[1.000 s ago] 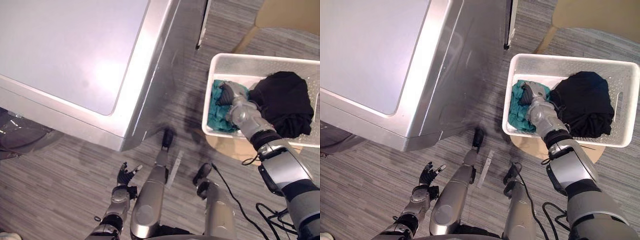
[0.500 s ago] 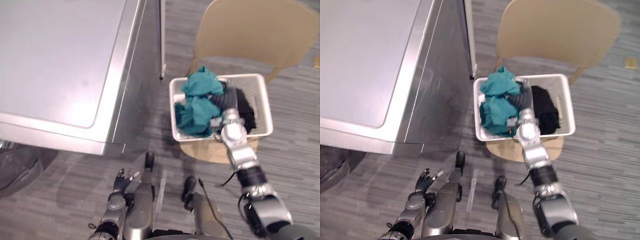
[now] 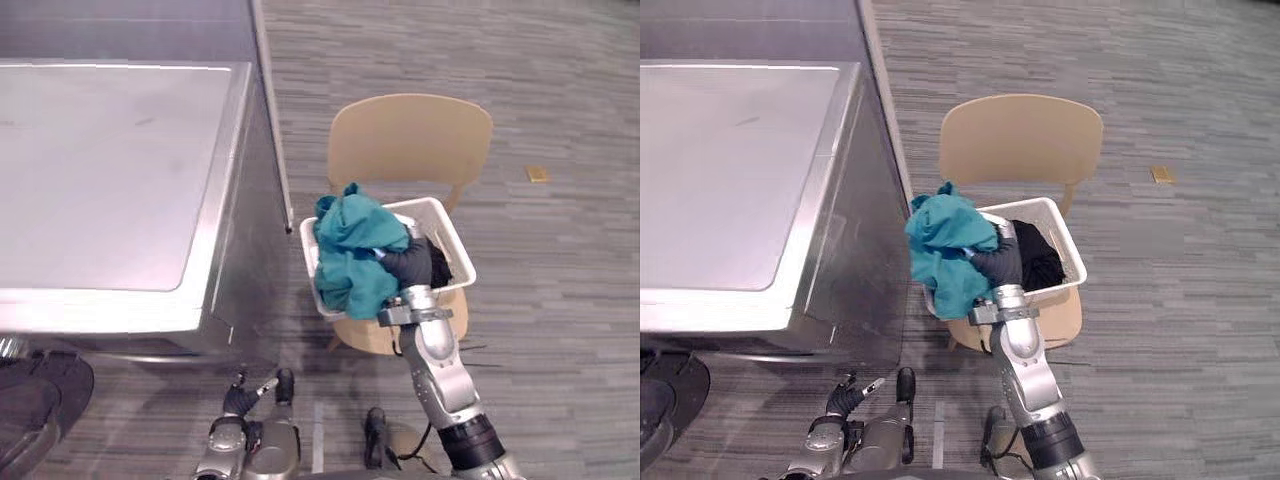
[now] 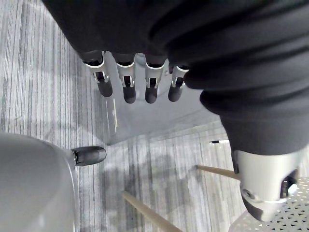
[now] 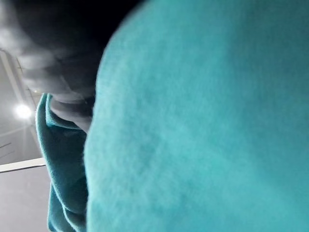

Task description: Pick up the laundry basket with both hands and put the clothes into the washing machine.

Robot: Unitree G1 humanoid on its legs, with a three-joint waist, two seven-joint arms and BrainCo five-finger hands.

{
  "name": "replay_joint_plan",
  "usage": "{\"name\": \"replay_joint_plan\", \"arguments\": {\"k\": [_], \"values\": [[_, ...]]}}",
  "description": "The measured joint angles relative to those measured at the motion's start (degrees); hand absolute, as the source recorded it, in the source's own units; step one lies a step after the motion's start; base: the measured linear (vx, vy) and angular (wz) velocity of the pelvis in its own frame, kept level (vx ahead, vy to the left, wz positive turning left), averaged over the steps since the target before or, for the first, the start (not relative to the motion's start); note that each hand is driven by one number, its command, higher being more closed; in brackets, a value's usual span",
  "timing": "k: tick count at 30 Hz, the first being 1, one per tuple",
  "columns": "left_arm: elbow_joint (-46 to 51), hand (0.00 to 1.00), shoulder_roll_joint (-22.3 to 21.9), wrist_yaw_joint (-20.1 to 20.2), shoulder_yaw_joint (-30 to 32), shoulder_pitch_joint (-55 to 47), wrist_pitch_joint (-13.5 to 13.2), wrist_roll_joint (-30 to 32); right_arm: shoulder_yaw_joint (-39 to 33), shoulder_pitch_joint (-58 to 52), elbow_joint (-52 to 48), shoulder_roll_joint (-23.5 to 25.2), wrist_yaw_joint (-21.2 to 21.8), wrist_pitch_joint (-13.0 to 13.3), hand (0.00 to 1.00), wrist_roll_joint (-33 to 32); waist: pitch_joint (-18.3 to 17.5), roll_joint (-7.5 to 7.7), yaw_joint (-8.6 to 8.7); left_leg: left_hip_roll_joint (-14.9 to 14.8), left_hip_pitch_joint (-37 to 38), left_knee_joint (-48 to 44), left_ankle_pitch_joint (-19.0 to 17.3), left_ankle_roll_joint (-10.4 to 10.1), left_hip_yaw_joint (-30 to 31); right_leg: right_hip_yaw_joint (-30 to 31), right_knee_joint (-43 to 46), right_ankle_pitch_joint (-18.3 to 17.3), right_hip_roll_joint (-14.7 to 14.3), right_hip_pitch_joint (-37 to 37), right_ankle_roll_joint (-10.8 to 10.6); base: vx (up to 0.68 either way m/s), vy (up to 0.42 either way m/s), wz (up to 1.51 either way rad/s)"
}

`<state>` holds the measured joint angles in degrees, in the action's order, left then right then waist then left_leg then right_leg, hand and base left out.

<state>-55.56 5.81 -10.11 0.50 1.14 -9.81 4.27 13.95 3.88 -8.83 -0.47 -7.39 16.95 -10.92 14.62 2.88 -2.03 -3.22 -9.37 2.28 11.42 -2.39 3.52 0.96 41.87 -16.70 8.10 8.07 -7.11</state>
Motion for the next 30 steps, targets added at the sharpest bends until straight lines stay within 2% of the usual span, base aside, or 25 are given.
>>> {"name": "replay_joint_plan", "arguments": {"k": [1,2,3,5,6,7,8,9,10,11,12,14,15,16,19,22,26,30], "values": [[1.27,0.0,0.04,-0.26,0.27,-0.13,-0.01,-0.05,0.2,0.54,-0.66,-0.14,0.01,0.18,1.0,0.0,-0.26,0.34,-0.38,1.1,-1.39,-2.12,-0.08,-0.12,2.78,2.09,3.57,0.18,0.42,-1.52,0.15,-0.07,-0.277,1.26],[4.48,0.0,-0.01,-0.95,1.2,-0.83,-0.07,-0.08,1.43,1.79,-1.86,0.0,-0.01,0.47,1.0,0.02,-0.53,0.63,-1.65,1.78,-4.22,-4.77,0.03,-0.28,4.38,4.45,0.86,-0.15,-0.24,-3.67,0.15,-0.12,-0.308,1.08],[5.87,0.0,-0.28,-1.32,1.57,-1.15,-0.11,-0.1,1.8,2.38,-2.17,0.0,-0.04,0.54,1.0,0.04,-0.59,0.47,-2.12,1.65,-5.31,-5.65,0.14,-0.31,4.83,4.23,-0.83,-1.83,-1.04,-4.28,0.45,-0.22,-0.342,0.67],[13.53,0.0,-2.92,-2.7,0.72,-5.61,-0.64,-0.51,2.35,4.51,-3.47,-0.61,-0.28,0.64,1.0,0.06,-2.42,-1.94,-3.84,-0.57,-11.14,-7.06,2.04,-1.55,7.78,-0.84,-9.55,-9.03,-3.59,-5.46,3.32,-0.31,-0.338,0.32],[15.19,0.0,-3.5,-2.85,-0.06,-6.63,-0.7,-1.33,2.31,4.96,-3.49,-0.9,-0.42,0.76,1.0,0.04,-2.68,-2.76,-3.72,-1.0,-12.0,-6.79,2.75,-1.01,8.68,-1.54,-10.79,-9.62,-4.49,-5.41,3.93,-0.36,-0.309,0.32],[18.43,0.0,-4.74,-2.83,-2.11,-8.54,-0.75,-2.73,1.8,5.76,-3.45,-2.53,-1.44,0.77,1.0,0.0,-2.78,-5.54,-3.68,-2.86,-12.65,-4.04,3.39,1.87,10.16,-3.21,-13.45,-9.59,-7.32,-5.46,4.85,-0.3,-0.232,0.43],[19.91,0.0,-5.41,-2.86,-3.51,-8.88,-0.76,-3.29,1.04,5.88,-3.23,-3.65,-1.87,0.79,1.0,-0.02,-2.64,-7.03,-3.4,-4.24,-12.6,-2.08,0.48,4.4,9.32,-5.09,-15.35,-8.59,-8.53,-5.97,6.48,-0.36,-0.264,0.91],[21.39,0.0,-5.8,-2.7,-6.41,-8.82,-0.73,-3.62,-0.62,5.88,-2.61,-5.09,-2.63,0.81,1.0,-0.15,-2.31,-7.41,-2.82,-4.83,-12.66,-0.4,-9.38,7.31,6.18,-7.91,-18.53,-6.17,-7.97,-6.74,8.07,-0.34,-0.188,1.1],[24.42,0.0,-5.99,-2.44,-7.66,-9.21,-0.84,-3.59,-2.53,6.95,-0.8,-5.64,-2.64,0.86,1.0,-0.28,-1.78,-6.3,-2.69,-3.9,-12.58,-2.07,-8.41,3.68,2.41,-9.82,-20.21,-4.55,-6.47,-6.73,9.47,-0.39,-0.193,1.22],[27.57,0.0,-5.94,-2.36,-8.05,-9.67,-1.03,-3.53,-3.99,8.42,0.87,-5.63,-2.79,0.71,1.0,-0.46,-1.79,-5.77,-2.35,-2.31,-12.43,-6.72,-6.77,1.88,-0.43,-11.57,-22.09,-2.62,-5.07,-6.6,10.26,-0.35,-0.147,0.89],[30.56,0.0,-5.61,-2.37,-8.29,-10.03,-1.47,-3.47,-4.32,9.07,0.95,-5.64,-2.89,0.72,1.0,-0.49,-1.8,-5.76,-2.04,-1.37,-11.66,-10.34,-6.79,1.64,-1.71,-12.33,-23.48,-1.04,-4.31,-6.22,10.51,-0.28,-0.122,0.65],[38.33,0.0,-4.74,-2.43,-8.28,-11.15,-2.89,-2.95,-3.69,9.9,1.24,-5.98,-2.69,0.76,1.0,-0.47,-2.15,-6.54,-2.09,-0.53,-7.33,-16.4,-7.41,1.3,-2.53,-13.57,-26.57,2.51,-4.15,-5.26,10.84,-0.21,-0.065,0.38],[40.43,0.0,-4.5,-2.47,-8.31,-11.14,-3.58,-2.35,-3.38,10.12,1.63,-6.06,-2.56,0.75,1.0,-0.48,-2.52,-7.18,-2.11,-0.61,-5.22,-17.05,-9.59,-0.3,-2.8,-13.86,-27.25,3.33,-4.17,-5.05,10.91,-0.22,-0.023,0.36],[43.42,0.0,-4.12,-2.47,-8.54,-10.77,-4.68,-1.81,-2.83,10.67,2.4,-6.07,-2.47,0.72,1.0,-0.5,-2.69,-7.43,-2.01,-0.87,-1.93,-16.05,-11.81,-0.7,-3.14,-14.54,-28.37,4.62,-4.14,-4.83,10.79,-0.23,0.02,0.37],[47.39,0.0,-3.2,-2.53,-11.47,-7.83,-6.38,1.05,-2.28,12.36,3.34,-5.78,-2.28,0.71,1.0,-1.96,-3.37,-8.51,-1.89,-2.29,4.75,-5.94,-11.95,-0.96,-3.03,-17.21,-31.12,7.39,-5.45,-4.83,9.82,-0.17,0.058,0.43],[48.85,0.0,-2.22,-2.78,-15.04,-3.29,-6.35,5.9,-1.56,14.14,4.27,-3.93,-1.28,0.71,1.0,-4.67,-3.81,-7.86,-2.12,-2.2,5.96,-2.71,-11.39,-2.13,-2.23,-18.67,-31.36,8.64,-4.93,-4.79,8.24,-0.12,0.145,0.3],[49.23,0.0,-1.11,-4.01,-19.13,-0.02,-6.29,10.02,5.71,16.94,5.62,-0.88,1.52,0.68,1.0,-8.95,-5.29,-7.48,-2.09,-0.07,8.2,-0.26,-10.06,-0.49,-2.9,-18.05,-32.73,10.12,-3.0,-6.26,6.47,-0.06,0.141,-0.01],[48.32,0.0,-1.2,-5.99,-22.75,4.52,-6.17,11.23,12.55,17.1,7.67,1.4,4.46,0.64,1.0,-14.31,-7.94,-7.01,-2.08,0.69,8.82,0.05,-9.69,0.01,-3.38,-17.65,-33.82,10.79,-2.37,-6.97,5.93,0.01,0.063,-0.04]]}}
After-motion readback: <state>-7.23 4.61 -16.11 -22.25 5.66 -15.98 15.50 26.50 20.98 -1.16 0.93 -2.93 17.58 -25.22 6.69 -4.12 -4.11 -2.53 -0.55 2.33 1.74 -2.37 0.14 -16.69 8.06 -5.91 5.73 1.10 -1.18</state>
